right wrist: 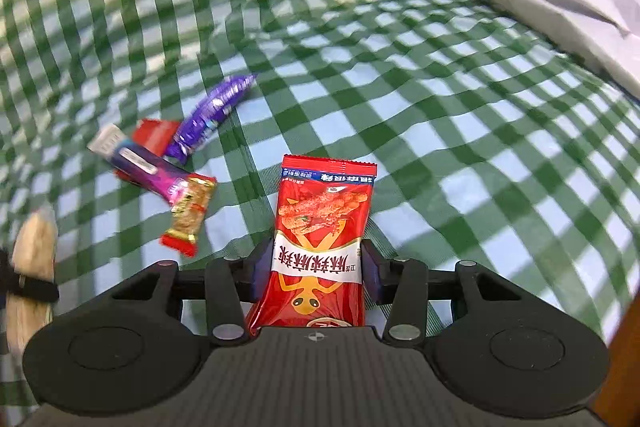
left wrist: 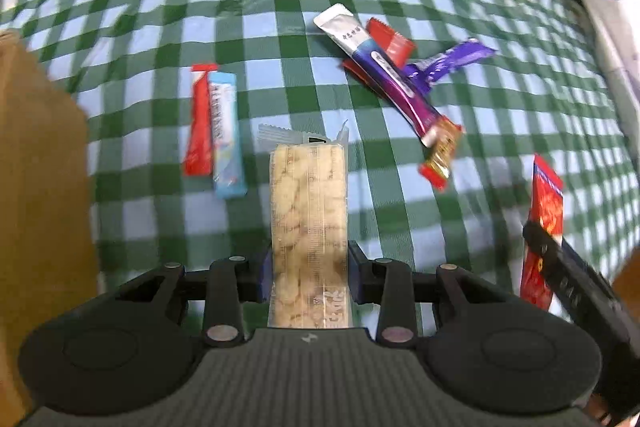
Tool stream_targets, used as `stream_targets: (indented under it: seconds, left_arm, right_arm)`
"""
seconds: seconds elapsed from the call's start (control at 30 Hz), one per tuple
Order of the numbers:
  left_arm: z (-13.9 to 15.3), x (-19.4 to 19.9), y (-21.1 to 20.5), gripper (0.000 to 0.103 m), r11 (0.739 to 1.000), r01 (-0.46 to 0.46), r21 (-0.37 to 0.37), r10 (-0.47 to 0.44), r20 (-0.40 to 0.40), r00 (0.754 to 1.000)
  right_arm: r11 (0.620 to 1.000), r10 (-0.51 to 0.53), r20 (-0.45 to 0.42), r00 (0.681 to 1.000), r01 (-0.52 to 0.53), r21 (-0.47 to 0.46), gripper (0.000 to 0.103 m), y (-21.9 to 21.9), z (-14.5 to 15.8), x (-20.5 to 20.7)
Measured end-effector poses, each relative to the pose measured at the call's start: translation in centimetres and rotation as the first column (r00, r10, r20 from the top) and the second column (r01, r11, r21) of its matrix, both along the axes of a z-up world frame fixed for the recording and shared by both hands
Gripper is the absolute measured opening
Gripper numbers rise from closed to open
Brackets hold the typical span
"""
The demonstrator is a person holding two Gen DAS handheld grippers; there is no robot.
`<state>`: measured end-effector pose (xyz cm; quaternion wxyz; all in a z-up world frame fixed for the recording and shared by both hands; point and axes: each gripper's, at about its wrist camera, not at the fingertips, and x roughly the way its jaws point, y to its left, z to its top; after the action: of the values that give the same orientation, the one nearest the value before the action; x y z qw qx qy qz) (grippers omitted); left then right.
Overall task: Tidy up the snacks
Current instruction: 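Grasp the clear cracker bag with the left gripper while the right grasps the red spicy-strip packet, then carry the cracker bag and red spicy-strip packet over the box with both grippers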
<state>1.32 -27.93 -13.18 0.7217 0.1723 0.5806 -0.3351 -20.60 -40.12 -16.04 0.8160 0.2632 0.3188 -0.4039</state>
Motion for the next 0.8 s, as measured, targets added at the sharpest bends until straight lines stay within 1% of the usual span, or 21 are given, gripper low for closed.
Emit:
stream_targets:
  seconds: [0.1, 0.2, 0.33, 0.37, 0.43, 0.53, 0.6, 0.63, 0.73, 0.8]
  left_arm:
    - [2.7, -0.8, 2.2, 0.040, 0.998, 0.023, -0.064, -0.021, 0.029, 0.999]
    - [5.5, -1.9, 4.6, 0.040, 0.988, 0.066, -0.140, -0.056, 0.076, 0.996]
    - [9.2, -3.5, 8.1, 0.040, 0.959, 0.125, -0.253, -0.107, 0.084, 0.991]
    - [10.0, -3.7, 9.1, 0.040, 0.949, 0.138, -0.283, -0.122, 0.074, 0.990]
    - [11.2, -4.2, 10.3, 0.040, 0.933, 0.142, -0.332, -0.140, 0.029, 0.990]
    - [12.9, -4.3, 12.1, 0.040, 0.907, 0.126, -0.403, -0.152, -0.033, 0.988]
    - [14.2, -4.9, 13.5, 0.040, 0.895, 0.132, -0.426, -0.156, -0.021, 0.988]
    - [14.9, -5.1, 14.4, 0.040, 0.893, 0.140, -0.427, -0.153, 0.004, 0.988]
    - [16.5, -5.5, 17.2, 0.040, 0.898, 0.144, -0.415, -0.128, 0.065, 0.990]
    - [17.1, -5.8, 19.5, 0.040, 0.904, 0.126, -0.408, -0.100, 0.084, 0.991]
  right_arm:
    - [1.000, 0.006, 0.046, 0.999, -0.006, -0.017, 0.048, 1.7, 2.3, -1.1]
    - [0.998, 0.026, 0.082, 0.996, -0.022, -0.054, 0.048, 3.5, 4.6, -1.6]
    - [0.995, 0.059, 0.131, 0.990, -0.048, -0.091, 0.048, 6.2, 7.2, -2.5]
    - [0.993, 0.072, 0.134, 0.988, -0.058, -0.105, 0.048, 6.8, 7.7, -2.7]
    - [0.990, 0.090, 0.136, 0.987, -0.074, -0.121, 0.048, 8.2, 8.4, -3.0]
    - [0.990, 0.107, 0.146, 0.983, -0.093, -0.104, 0.048, 9.8, 9.2, -3.6]
    - [0.990, 0.119, 0.154, 0.981, -0.105, -0.097, 0.048, 10.8, 9.7, -4.1]
    - [0.989, 0.128, 0.158, 0.979, -0.114, -0.095, 0.048, 11.5, 10.0, -4.5]
    - [0.985, 0.162, 0.170, 0.972, -0.148, -0.092, 0.048, 13.7, 11.0, -5.5]
    - [0.980, 0.191, 0.179, 0.965, -0.179, -0.083, 0.048, 15.2, 11.5, -5.8]
